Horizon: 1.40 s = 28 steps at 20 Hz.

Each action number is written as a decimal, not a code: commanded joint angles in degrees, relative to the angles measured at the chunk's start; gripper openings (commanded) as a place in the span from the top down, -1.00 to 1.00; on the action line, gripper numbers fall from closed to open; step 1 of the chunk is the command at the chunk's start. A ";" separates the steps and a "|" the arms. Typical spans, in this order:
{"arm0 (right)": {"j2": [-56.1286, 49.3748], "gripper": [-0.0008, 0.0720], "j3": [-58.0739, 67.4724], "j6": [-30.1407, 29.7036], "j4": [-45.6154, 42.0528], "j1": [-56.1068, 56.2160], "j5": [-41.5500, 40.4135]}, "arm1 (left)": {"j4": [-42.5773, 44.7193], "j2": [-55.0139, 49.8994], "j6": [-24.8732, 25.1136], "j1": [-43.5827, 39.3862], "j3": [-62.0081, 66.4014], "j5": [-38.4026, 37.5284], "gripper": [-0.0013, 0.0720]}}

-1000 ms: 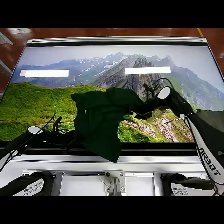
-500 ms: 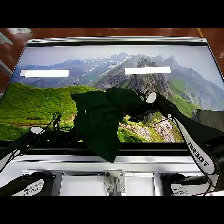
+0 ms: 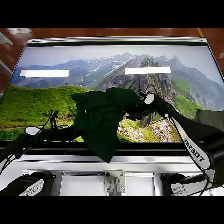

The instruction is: Fold the shirts.

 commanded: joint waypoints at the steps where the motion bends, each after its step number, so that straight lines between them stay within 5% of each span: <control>1: -1.90 -0.35 0.00 0.55 3.26 0.76 -0.98 | -0.04 2.27 0.17 -0.02 0.00 0.02 0.87; 4: -1.95 0.81 0.13 0.57 3.37 1.70 -1.70 | -0.02 4.04 0.17 0.00 0.00 0.02 0.87; 9: 2.60 0.82 6.71 -10.34 0.72 0.33 3.34 | 0.37 10.23 3.82 0.74 4.33 -0.74 0.88; 11: 7.89 0.82 11.52 -18.25 -2.14 -0.72 6.08 | 1.53 14.69 4.87 3.37 11.43 -2.91 0.88; 13: 14.05 0.82 17.59 -19.41 -5.81 -2.12 8.98 | 3.56 19.93 4.85 7.48 21.97 -4.83 0.88; 21: 36.65 0.82 40.28 -8.22 -6.16 -3.80 12.39 | 4.35 29.99 2.97 26.43 66.38 -5.38 0.87; 25: 41.81 0.82 41.46 -2.89 -2.47 -3.80 15.85 | 4.72 29.86 2.34 29.79 71.60 -4.33 0.87; 28: 43.04 0.82 41.46 1.55 -2.27 -3.80 27.98 | 15.50 30.34 -5.20 29.81 71.65 -7.58 0.87</control>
